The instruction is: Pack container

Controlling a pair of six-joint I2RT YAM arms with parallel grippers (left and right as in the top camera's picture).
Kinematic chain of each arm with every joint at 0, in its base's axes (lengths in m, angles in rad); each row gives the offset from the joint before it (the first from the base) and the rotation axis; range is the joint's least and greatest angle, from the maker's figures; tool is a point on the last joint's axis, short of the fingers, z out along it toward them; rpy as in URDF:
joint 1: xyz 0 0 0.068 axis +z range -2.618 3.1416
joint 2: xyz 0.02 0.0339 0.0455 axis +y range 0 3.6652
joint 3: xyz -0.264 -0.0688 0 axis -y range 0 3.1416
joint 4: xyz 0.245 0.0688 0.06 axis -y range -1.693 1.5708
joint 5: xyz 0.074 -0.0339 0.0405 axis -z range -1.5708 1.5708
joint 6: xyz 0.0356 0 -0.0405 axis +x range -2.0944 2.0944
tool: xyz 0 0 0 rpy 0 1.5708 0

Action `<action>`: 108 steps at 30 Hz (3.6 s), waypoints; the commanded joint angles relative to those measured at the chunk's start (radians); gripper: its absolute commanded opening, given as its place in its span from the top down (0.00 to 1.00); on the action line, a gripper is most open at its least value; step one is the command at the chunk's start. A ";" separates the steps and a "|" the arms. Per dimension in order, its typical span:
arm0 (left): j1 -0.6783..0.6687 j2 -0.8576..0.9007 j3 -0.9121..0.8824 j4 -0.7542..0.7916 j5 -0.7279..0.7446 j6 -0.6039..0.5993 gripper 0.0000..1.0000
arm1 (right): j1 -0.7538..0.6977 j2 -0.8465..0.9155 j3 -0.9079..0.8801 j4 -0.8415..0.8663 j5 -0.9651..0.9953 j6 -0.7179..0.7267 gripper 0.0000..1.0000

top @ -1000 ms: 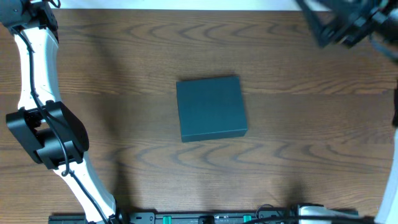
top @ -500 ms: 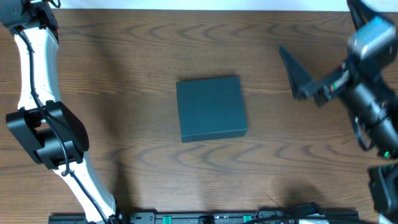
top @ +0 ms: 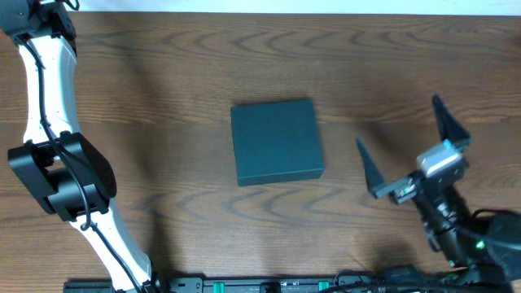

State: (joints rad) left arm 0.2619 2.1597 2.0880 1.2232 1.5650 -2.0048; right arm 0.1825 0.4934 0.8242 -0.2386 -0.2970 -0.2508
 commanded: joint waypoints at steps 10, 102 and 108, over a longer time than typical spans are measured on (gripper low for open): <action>0.002 -0.041 0.024 0.007 0.006 0.006 0.01 | -0.046 -0.271 -0.426 0.206 0.071 0.002 0.01; 0.002 -0.041 0.024 0.007 0.006 0.006 0.02 | -0.111 -0.484 -0.819 0.171 0.360 0.283 0.01; 0.002 -0.041 0.024 0.007 0.006 0.006 0.01 | -0.111 -0.484 -0.819 0.171 0.360 0.283 0.01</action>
State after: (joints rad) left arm 0.2619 2.1597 2.0880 1.2236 1.5654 -2.0048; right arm 0.0803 0.0154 0.0074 -0.0639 0.0540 0.0158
